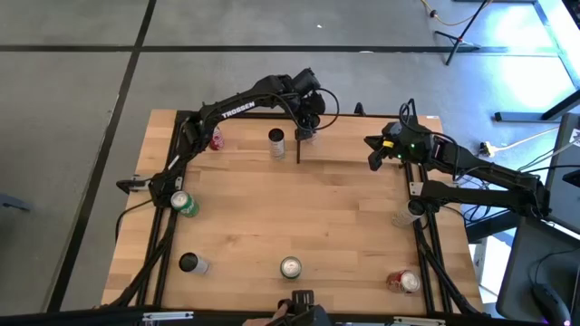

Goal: Place canned beverage on shelf
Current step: Put the top white-pink soda can on the shelf, then put the white-pink soda can on the shelf aligned with the other white-pink soda can

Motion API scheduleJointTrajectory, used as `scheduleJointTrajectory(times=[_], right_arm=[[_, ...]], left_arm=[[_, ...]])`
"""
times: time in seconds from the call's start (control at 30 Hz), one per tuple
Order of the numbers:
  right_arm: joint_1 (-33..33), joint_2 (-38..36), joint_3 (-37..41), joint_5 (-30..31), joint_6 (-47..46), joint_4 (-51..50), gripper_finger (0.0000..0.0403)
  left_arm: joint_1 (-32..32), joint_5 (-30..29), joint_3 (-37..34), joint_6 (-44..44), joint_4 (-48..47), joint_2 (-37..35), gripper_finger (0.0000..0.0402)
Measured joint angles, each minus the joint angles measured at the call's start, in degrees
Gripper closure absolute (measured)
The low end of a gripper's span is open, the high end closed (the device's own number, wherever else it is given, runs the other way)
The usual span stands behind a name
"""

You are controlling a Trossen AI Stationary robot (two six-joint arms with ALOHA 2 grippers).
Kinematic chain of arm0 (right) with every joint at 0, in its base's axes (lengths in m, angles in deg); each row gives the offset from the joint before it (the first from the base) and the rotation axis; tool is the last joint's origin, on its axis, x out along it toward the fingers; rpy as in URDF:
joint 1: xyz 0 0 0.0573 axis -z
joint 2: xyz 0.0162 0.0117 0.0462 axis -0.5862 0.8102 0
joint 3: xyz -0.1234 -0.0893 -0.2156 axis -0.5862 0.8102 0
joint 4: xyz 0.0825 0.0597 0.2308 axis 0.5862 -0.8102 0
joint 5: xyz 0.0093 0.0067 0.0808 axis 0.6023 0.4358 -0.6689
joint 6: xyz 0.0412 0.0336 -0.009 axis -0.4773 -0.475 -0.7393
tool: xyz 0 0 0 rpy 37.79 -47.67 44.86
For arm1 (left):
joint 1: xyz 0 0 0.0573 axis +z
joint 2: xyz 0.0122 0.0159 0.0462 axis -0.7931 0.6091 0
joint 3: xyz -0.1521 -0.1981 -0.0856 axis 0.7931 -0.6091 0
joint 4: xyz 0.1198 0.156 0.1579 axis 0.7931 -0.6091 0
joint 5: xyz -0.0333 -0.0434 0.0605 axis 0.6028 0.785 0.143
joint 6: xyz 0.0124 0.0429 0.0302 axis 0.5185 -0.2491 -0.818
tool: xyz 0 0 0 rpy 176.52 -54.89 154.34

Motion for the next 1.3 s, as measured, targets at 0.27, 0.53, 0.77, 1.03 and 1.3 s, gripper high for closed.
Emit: scheduleJointTrajectory(times=[0.27,0.53,0.77,1.03,1.3], right_arm=[[0.0,0.0,0.0,0.64,0.02,0.0,0.0375],[0.0,-0.02,0.0,0.76,0.02,-0.02,0.0375],[0.0,-0.02,0.02,1.11,0.02,-0.01,0.0375],[0.02,-0.02,0.02,1.22,0.13,-0.07,0.0374],[0.0,-0.02,0.04,-0.05,0.51,0.0,0.0307]], left_arm=[[-0.47,1.32,0.04,-0.86,0.17,0.39,0.014],[-1.04,2.15,0.2,-3.17,-0.4,1.14,0.0113],[-1.11,-0.37,0.63,-3.13,-0.14,1.16,0.0088],[-1.5,-2.98,1.7,-4.54,1.01,-1.38,0.0087],[-3.4,-3.03,1.73,-2.74,-0.32,-8.09,0.0086]])
